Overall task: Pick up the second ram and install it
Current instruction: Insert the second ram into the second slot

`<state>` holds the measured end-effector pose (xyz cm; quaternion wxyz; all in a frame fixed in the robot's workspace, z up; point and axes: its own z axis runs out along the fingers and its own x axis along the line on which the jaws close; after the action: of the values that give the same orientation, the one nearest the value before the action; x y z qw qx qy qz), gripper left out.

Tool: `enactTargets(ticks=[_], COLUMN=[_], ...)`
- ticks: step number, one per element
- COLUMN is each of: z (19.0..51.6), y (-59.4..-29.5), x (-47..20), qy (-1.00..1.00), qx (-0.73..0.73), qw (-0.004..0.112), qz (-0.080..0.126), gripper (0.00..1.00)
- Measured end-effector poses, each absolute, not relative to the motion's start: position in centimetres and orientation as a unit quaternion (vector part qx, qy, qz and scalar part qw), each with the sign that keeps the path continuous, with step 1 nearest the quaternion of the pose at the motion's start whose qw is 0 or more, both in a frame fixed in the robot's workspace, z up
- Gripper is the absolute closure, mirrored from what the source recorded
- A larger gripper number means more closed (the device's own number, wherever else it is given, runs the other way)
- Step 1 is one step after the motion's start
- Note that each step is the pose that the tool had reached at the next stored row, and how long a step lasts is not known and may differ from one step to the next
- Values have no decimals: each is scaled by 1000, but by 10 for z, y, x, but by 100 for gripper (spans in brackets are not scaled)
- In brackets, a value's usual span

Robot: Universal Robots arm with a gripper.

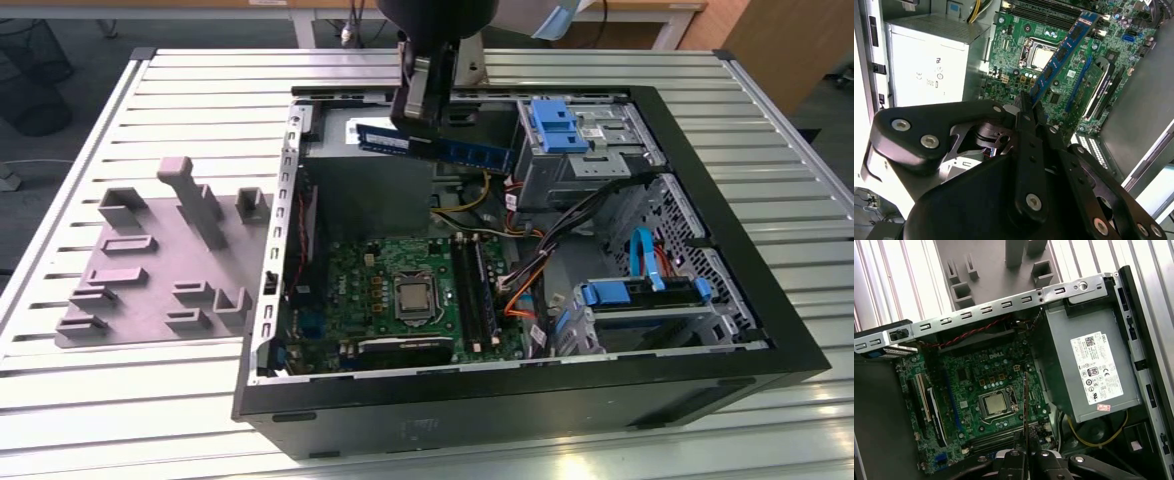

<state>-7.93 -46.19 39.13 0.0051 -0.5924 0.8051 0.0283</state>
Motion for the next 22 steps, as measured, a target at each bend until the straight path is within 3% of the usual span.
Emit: enactTargets(ticks=[22], z=[391], y=[-462], x=[-79], qy=[842], qx=[-539], qw=[7], qz=[28], gripper=[86])
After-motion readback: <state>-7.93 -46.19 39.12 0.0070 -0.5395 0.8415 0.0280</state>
